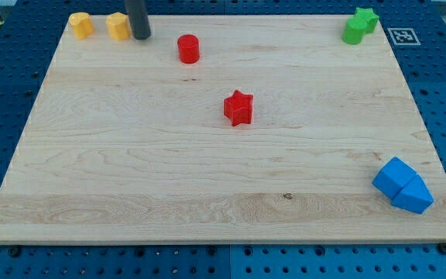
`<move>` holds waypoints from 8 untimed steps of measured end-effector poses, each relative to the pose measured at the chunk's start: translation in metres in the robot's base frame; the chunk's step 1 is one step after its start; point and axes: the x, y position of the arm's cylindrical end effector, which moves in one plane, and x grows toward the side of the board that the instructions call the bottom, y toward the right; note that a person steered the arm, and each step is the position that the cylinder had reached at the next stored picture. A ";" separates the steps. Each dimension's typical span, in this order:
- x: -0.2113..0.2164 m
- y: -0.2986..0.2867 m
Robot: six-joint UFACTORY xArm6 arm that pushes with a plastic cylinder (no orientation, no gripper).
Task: Place the yellow hexagon to the right side of the yellow heart
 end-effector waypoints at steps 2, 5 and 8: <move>-0.030 -0.027; 0.024 -0.006; 0.061 -0.140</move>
